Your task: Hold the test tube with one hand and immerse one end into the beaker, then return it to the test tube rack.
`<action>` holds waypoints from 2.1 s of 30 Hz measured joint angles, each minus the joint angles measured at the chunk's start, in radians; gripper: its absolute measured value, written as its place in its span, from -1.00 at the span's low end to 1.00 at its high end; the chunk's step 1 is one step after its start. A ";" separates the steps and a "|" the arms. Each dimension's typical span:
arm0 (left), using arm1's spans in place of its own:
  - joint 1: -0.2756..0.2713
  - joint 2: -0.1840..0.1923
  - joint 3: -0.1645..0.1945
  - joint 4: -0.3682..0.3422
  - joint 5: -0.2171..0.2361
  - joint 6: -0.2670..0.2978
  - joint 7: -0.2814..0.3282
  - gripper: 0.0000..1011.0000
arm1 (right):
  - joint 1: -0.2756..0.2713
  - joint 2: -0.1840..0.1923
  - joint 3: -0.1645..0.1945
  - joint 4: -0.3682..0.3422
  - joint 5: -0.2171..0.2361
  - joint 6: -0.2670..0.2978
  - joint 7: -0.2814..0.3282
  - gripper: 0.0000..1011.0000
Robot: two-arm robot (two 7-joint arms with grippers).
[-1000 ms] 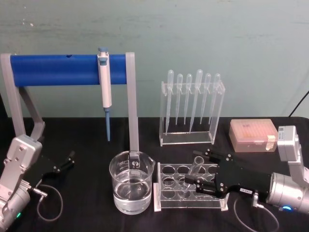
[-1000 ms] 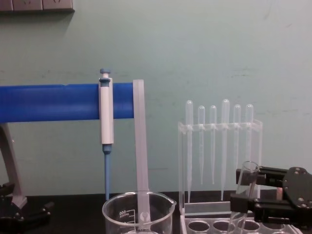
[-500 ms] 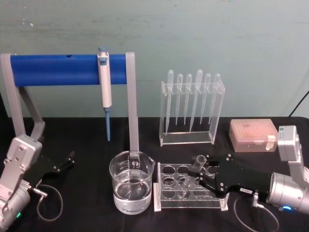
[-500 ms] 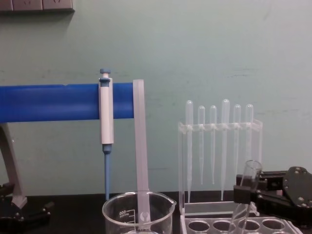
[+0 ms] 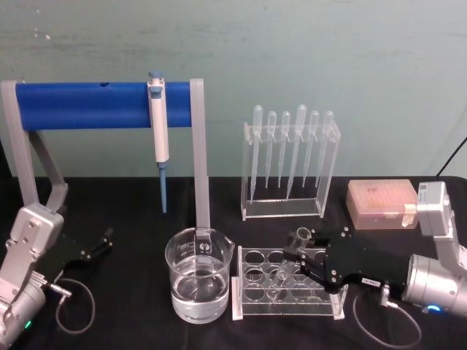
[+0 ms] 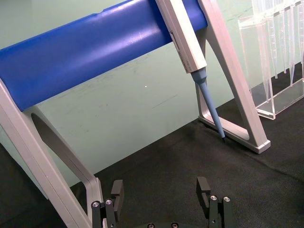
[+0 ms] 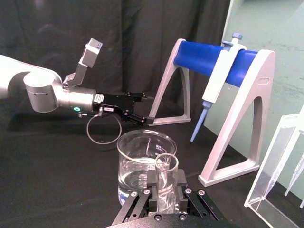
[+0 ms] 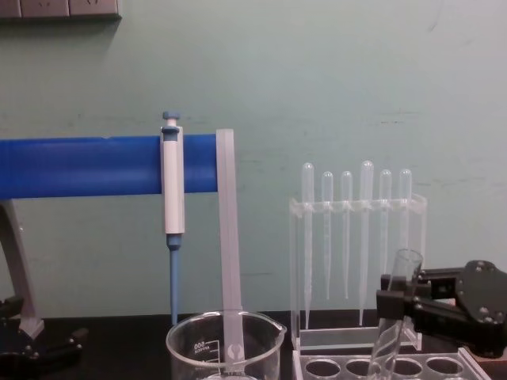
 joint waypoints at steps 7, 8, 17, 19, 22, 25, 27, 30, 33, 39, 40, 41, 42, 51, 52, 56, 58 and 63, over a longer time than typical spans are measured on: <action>0.000 0.000 0.000 0.000 0.000 0.000 0.000 0.98 | 0.018 0.026 0.002 -0.055 -0.008 0.067 -0.025 -0.55; 0.000 0.000 0.000 0.000 0.000 0.000 0.000 0.98 | 0.024 0.033 0.002 -0.071 -0.007 0.087 -0.030 -0.55; 0.000 0.000 0.000 0.000 0.000 0.000 0.000 0.98 | 0.069 0.068 -0.001 -0.160 0.019 0.218 -0.054 -0.55; 0.000 0.000 0.000 0.000 0.000 0.000 0.000 0.98 | 0.080 0.075 -0.001 -0.182 0.030 0.247 -0.064 -0.55; 0.000 0.000 0.000 0.000 0.000 0.000 0.000 0.98 | 0.101 0.081 -0.003 -0.203 0.040 0.275 -0.072 -0.55; 0.000 0.000 0.000 0.000 0.000 0.000 0.000 0.98 | 0.124 0.080 -0.008 -0.212 0.048 0.290 -0.075 -0.55; 0.000 0.000 0.000 0.000 0.000 0.000 0.000 0.98 | 0.145 0.075 -0.014 -0.213 0.053 0.297 -0.075 -0.55; 0.000 0.000 0.000 0.000 0.000 0.000 0.000 0.98 | 0.175 0.063 -0.027 -0.212 0.056 0.301 -0.073 -0.55; 0.000 0.000 0.000 0.000 0.000 0.000 0.000 0.98 | 0.201 0.050 -0.039 -0.205 0.056 0.303 -0.071 -0.55; 0.000 0.000 0.000 0.000 0.000 0.000 0.000 0.98 | 0.270 0.004 -0.075 -0.176 0.054 0.300 -0.056 -0.55; 0.000 0.000 0.000 0.000 0.000 0.000 0.000 0.98 | 0.287 -0.009 -0.086 -0.164 0.053 0.297 -0.051 -0.55; 0.000 0.000 0.000 0.000 0.000 0.000 0.000 0.98 | 0.296 -0.017 -0.093 -0.158 0.052 0.296 -0.048 -0.55; 0.000 0.000 0.000 0.000 0.000 0.000 0.000 0.98 | 0.303 -0.023 -0.098 -0.152 0.052 0.294 -0.046 -0.55; 0.000 0.000 0.000 0.000 0.000 0.000 0.000 0.98 | 0.366 -0.100 -0.166 -0.056 0.047 0.270 -0.013 -0.55; 0.000 0.000 0.000 0.000 0.000 0.000 0.000 0.98 | 0.369 -0.107 -0.172 -0.048 0.047 0.267 -0.009 -0.55; 0.000 0.000 0.000 0.000 0.000 0.000 0.000 0.98 | 0.377 -0.132 -0.198 -0.011 0.045 0.252 0.002 -0.55; 0.000 0.000 0.000 0.000 0.000 0.000 0.000 0.98 | 0.377 -0.137 -0.204 -0.003 0.044 0.246 0.006 -0.55; 0.000 0.000 0.000 0.000 0.000 0.000 0.000 0.98 | 0.361 -0.140 -0.223 0.005 0.033 0.231 0.007 -0.55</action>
